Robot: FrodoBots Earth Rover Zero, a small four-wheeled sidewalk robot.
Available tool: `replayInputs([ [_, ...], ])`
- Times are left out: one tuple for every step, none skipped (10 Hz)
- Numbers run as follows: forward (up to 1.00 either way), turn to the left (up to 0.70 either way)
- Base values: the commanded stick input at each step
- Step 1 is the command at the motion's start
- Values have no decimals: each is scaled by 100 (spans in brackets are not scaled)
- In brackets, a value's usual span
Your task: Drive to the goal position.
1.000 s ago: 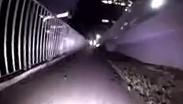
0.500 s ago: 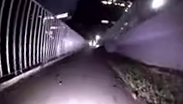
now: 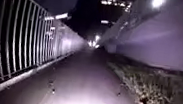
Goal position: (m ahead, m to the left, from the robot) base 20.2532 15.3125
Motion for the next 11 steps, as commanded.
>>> replayInputs([
  [50, 0],
  [50, 0],
  [50, 0],
  [50, 0],
  [50, 0],
  [50, 0],
  [50, 0],
  [50, 0],
  [50, 0],
  [50, 0],
  [50, 0],
])
